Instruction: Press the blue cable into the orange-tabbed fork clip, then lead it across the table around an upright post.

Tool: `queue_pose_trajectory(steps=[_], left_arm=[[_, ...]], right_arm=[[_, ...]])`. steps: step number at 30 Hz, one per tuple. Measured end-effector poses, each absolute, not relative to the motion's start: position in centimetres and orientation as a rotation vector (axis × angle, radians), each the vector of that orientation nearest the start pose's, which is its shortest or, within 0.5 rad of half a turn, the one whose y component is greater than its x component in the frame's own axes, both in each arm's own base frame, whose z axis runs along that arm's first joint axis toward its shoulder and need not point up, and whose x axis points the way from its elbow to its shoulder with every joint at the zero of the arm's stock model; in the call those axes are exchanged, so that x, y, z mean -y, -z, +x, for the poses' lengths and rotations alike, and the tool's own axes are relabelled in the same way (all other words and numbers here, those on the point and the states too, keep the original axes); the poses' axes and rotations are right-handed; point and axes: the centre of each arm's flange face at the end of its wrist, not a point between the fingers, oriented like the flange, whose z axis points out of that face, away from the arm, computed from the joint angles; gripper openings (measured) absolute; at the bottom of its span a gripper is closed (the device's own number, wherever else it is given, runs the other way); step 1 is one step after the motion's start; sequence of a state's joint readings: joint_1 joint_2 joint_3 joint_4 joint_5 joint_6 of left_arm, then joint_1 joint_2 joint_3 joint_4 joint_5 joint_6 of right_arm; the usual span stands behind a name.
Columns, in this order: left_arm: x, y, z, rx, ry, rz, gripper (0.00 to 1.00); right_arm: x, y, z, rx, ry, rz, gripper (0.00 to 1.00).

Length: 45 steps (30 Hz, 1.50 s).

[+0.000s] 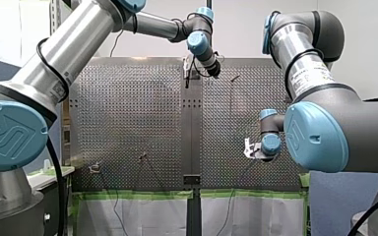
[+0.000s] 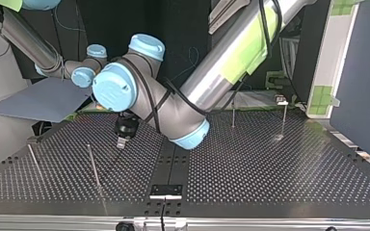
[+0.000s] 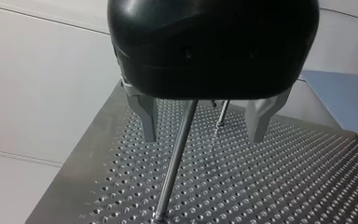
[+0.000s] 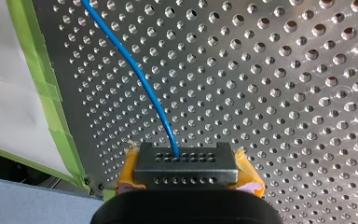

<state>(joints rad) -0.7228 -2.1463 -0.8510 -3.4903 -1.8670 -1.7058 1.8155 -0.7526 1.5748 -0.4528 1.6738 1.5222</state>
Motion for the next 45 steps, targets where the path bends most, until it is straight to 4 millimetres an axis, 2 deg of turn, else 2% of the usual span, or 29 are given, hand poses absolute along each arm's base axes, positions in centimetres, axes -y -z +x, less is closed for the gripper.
queue_pose_trajectory(steps=[13, 18, 24, 34, 45], left_arm=[[53.8, -47.0, 43.6, -1.75, 0.371, 0.319, 0.93], [54.3, -46.9, 42.7, -1.759, 0.374, 0.325, 0.93], [54.3, -46.4, 42.5, -1.77, 0.354, 0.287, 0.93], [54.4, -43.3, 42.6, -1.778, 0.355, 0.267, 0.93], [54.3, -39.8, 42.5, -1.802, 0.354, 0.275, 0.93]], right_arm=[[58.6, -3.8, 27.2, 1.309, -1.041, 1.635, 0.0], [59.0, -5.3, 26.8, 1.307, -1.053, 1.617, 0.0], [59.5, -8.6, 26.7, 1.305, -1.096, 1.57, 0.0], [59.9, -14.5, 27.3, 1.278, -1.18, 1.494, 0.0], [61.1, -23.0, 27.4, 1.248, -1.269, 1.394, 0.0]])
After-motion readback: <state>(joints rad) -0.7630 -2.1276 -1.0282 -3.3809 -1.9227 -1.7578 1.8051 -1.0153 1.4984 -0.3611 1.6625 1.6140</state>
